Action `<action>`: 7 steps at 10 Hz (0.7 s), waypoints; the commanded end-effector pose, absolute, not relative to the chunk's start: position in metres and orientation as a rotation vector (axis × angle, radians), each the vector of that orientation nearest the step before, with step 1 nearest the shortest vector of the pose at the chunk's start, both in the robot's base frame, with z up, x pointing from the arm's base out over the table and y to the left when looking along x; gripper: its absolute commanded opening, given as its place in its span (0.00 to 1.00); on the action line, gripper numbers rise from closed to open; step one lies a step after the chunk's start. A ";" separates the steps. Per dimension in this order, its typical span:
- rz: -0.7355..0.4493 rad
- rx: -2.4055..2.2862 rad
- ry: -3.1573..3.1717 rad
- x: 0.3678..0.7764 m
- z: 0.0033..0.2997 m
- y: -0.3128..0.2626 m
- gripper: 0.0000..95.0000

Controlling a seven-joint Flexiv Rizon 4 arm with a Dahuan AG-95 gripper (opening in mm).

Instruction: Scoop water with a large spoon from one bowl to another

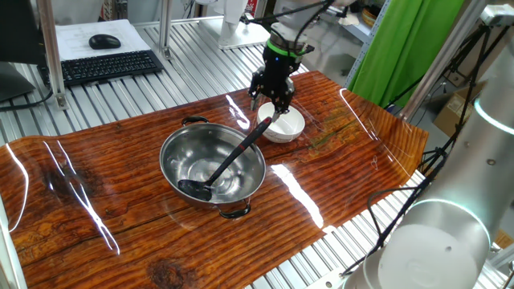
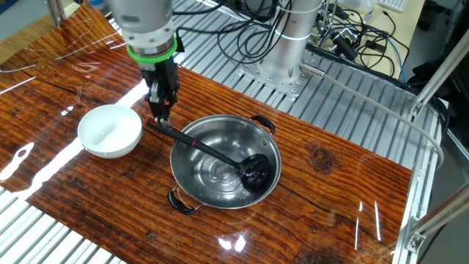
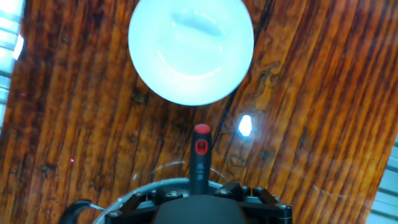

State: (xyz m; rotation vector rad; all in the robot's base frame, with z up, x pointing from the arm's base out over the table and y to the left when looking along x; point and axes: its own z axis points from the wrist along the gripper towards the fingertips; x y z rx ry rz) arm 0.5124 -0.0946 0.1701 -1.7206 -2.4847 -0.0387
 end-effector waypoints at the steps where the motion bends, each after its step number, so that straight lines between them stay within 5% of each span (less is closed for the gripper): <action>1: -0.032 -1.701 -2.485 0.520 0.170 -0.095 0.60; 7: -0.030 -1.714 -2.479 0.519 0.167 -0.093 0.60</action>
